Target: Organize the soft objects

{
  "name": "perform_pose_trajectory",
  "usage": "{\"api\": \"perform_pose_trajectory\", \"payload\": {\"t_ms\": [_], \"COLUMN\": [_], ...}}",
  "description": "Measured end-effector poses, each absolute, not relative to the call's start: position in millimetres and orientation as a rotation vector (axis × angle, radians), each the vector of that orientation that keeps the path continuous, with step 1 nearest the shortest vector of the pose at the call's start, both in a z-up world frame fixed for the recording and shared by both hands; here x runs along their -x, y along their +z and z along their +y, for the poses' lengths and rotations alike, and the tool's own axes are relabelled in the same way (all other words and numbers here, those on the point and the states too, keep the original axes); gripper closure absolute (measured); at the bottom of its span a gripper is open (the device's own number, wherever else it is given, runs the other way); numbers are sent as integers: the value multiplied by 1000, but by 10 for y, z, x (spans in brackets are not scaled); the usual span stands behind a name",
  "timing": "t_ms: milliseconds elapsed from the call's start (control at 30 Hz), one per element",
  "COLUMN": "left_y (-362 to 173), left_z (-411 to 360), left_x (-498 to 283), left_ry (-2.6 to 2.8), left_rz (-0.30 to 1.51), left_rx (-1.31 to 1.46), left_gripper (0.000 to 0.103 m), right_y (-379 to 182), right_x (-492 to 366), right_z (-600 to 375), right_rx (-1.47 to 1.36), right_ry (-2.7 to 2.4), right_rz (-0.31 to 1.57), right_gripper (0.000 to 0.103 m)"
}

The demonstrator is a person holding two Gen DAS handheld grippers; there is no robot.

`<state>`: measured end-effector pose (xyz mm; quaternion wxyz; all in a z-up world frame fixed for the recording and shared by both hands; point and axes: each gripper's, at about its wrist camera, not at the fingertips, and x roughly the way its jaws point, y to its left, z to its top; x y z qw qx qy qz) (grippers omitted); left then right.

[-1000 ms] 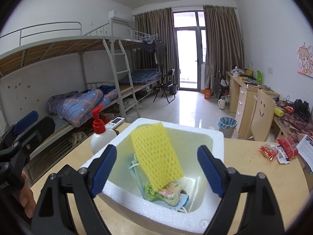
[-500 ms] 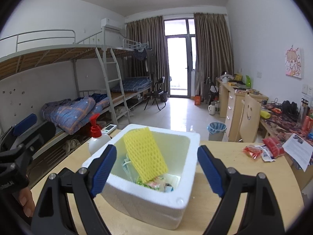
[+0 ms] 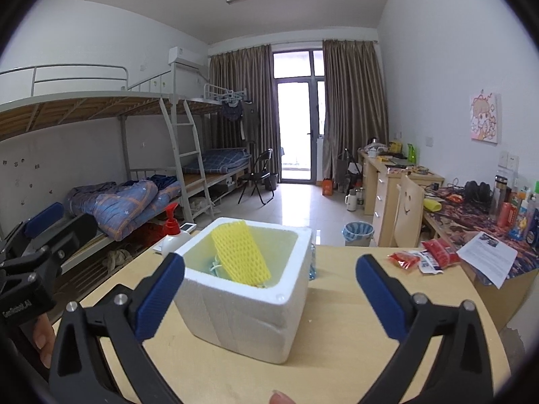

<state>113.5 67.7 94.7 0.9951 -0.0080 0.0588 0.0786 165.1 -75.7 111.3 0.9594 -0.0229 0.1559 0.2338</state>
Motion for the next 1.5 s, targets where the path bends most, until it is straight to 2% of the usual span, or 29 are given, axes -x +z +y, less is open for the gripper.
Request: {"api": "perform_pose_trajectory", "payload": {"t_ms": [667,1167,1500], "left_y": [928,433,229], "left_z": [358,207,189], "left_x": [-662,-426,-345], "left_ry": [126,109,97], "left_rz": [81,56,78], "left_rx": [14,22,15], "left_gripper": [1,1,1], "right_y": [1052,516,376], "right_x": [-1082,-667,-539], "right_z": [-1088,-1287,-1319], "right_rx": [49,43,43], "right_ry": [462,450,430], "right_rz": [225,186,184], "right_gripper": [0,0,0]}}
